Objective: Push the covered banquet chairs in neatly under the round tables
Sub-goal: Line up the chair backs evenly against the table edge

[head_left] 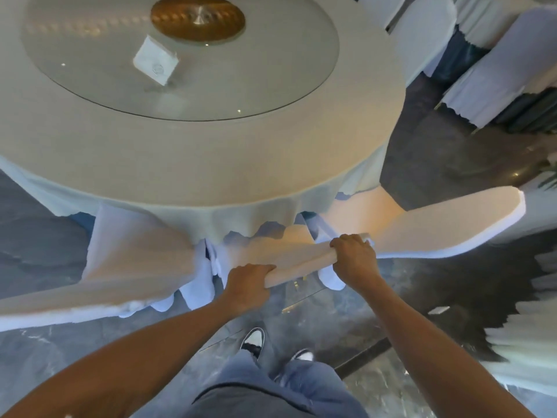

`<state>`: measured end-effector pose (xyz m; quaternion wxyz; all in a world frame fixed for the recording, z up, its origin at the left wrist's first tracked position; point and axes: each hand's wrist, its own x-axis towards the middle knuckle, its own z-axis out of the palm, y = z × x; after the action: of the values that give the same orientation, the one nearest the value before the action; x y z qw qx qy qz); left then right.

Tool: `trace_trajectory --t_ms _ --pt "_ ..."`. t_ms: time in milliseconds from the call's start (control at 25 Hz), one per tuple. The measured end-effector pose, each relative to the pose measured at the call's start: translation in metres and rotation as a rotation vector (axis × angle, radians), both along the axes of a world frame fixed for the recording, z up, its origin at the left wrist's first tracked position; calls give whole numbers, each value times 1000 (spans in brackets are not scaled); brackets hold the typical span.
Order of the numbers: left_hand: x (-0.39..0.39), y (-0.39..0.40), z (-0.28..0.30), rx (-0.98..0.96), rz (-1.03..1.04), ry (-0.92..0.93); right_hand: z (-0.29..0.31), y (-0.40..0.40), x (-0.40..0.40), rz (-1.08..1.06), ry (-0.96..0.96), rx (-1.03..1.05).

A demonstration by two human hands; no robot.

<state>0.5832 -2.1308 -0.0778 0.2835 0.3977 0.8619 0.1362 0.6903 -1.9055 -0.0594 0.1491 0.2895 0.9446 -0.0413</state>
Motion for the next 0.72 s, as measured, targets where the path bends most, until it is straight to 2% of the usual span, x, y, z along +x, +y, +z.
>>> trace_trajectory --t_ms 200,280,360,440,480,600,720 --pt "0 27 -7 -134 13 12 -6 34 2 173 -13 0" --pt "-1 66 4 -190 -38 -124 -1 67 14 316 61 -84" --pt "10 132 20 -104 -86 -223 5 120 36 384 133 -236" --pt "37 209 29 34 -69 -214 14 190 61 346 140 -304" --pt "55 245 31 64 -47 -201 17 226 75 315 119 -269" --pt "104 339 27 66 -21 -196 31 322 116 218 89 -174" --pt "145 405 22 78 0 -213 38 389 156 225 48 -157"
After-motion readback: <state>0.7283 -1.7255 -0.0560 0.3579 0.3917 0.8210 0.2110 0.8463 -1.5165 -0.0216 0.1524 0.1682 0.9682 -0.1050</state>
